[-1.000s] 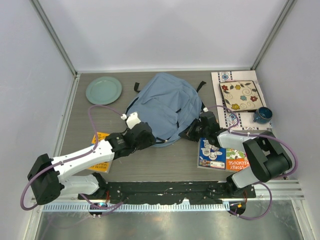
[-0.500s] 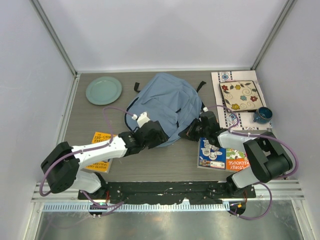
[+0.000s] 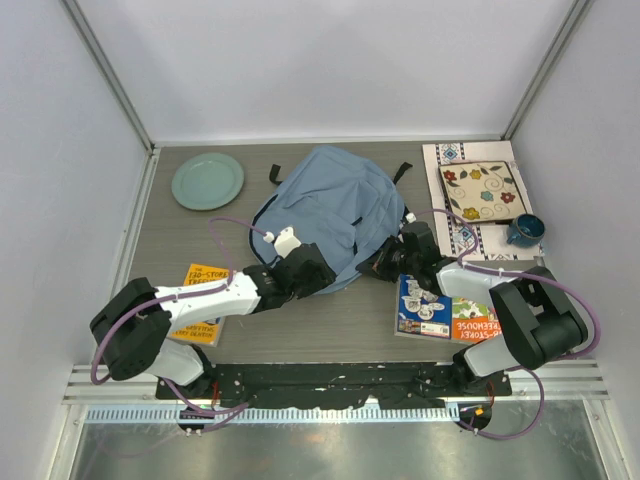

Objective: Pack the student bag
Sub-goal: Unzip the student bag at the center of the board.

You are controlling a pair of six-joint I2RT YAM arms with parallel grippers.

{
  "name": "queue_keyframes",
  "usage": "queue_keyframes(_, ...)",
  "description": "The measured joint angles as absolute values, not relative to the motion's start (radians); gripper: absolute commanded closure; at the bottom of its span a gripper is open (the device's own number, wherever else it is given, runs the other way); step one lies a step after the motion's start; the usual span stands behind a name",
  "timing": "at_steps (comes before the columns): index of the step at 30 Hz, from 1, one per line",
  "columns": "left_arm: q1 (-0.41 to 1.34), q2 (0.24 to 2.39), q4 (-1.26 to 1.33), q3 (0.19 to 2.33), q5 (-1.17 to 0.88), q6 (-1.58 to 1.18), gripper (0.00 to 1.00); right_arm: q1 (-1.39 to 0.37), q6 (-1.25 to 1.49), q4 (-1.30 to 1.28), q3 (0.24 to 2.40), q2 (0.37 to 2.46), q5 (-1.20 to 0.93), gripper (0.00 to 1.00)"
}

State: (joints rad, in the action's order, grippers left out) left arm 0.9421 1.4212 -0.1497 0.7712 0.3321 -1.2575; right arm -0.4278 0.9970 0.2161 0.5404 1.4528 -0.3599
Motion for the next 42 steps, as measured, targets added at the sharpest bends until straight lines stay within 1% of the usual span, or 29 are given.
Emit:
queue_keyframes(3, 0.941, 1.438, -0.148, 0.771, 0.341, -1.260, 0.42, -0.428, 0.997, 0.216, 0.540, 1.448, -0.363, 0.99)
queue_keyframes(5, 0.940, 1.448, -0.146, 0.771, 0.346, -1.261, 0.46, -0.428, 0.997, 0.216, 0.540, 1.445, -0.365, 0.99)
queue_keyframes(7, 0.939, 1.456, -0.143, 0.771, 0.350, -1.266, 0.48, -0.428, 0.997, 0.216, 0.540, 1.443, -0.368, 0.99)
queue_keyframes(11, 0.934, 1.471, -0.138, 0.771, 0.358, -1.276, 0.47, -0.427, 0.997, 0.215, 0.539, 1.432, -0.373, 0.99)
queue_keyframes(15, 0.929, 1.488, -0.136, 0.774, 0.360, -1.286, 0.43, -0.426, 0.996, 0.220, 0.526, 1.414, -0.381, 0.99)
queue_keyframes(21, 0.925, 1.533, -0.149, 0.801, 0.365, -1.311, 0.44, -0.434, 0.988, 0.242, 0.498, 1.388, -0.387, 0.99)
queue_keyframes(25, 0.922, 1.554, -0.155, 0.812, 0.365, -1.323, 0.55, -0.441, 0.982, 0.267, 0.474, 1.365, -0.387, 0.99)
queue_keyframes(26, 0.920, 1.561, -0.159, 0.816, 0.364, -1.324, 0.62, -0.442, 0.980, 0.270, 0.472, 1.362, -0.387, 0.99)
queue_keyframes(32, 0.914, 1.593, -0.164, 0.820, 0.363, -1.328, 0.81, -0.447, 0.968, 0.278, 0.467, 1.346, -0.386, 0.99)
queue_keyframes(33, 0.914, 1.596, -0.164, 0.820, 0.363, -1.327, 0.85, -0.448, 0.966, 0.278, 0.467, 1.343, -0.386, 0.99)
queue_keyframes(34, 0.914, 1.597, -0.165, 0.820, 0.363, -1.328, 0.91, -0.449, 0.965, 0.278, 0.467, 1.341, -0.385, 0.99)
queue_keyframes(36, 0.913, 1.600, -0.165, 0.820, 0.362, -1.327, 0.98, -0.451, 0.962, 0.281, 0.467, 1.338, -0.385, 0.99)
queue_keyframes(37, 0.912, 1.602, -0.164, 0.820, 0.361, -1.327, 1.00, -0.451, 0.961, 0.281, 0.466, 1.336, -0.384, 0.99)
queue_keyframes(42, 0.909, 1.605, -0.161, 0.820, 0.350, -1.324, 1.00, -0.453, 0.956, 0.284, 0.464, 1.333, -0.383, 0.99)
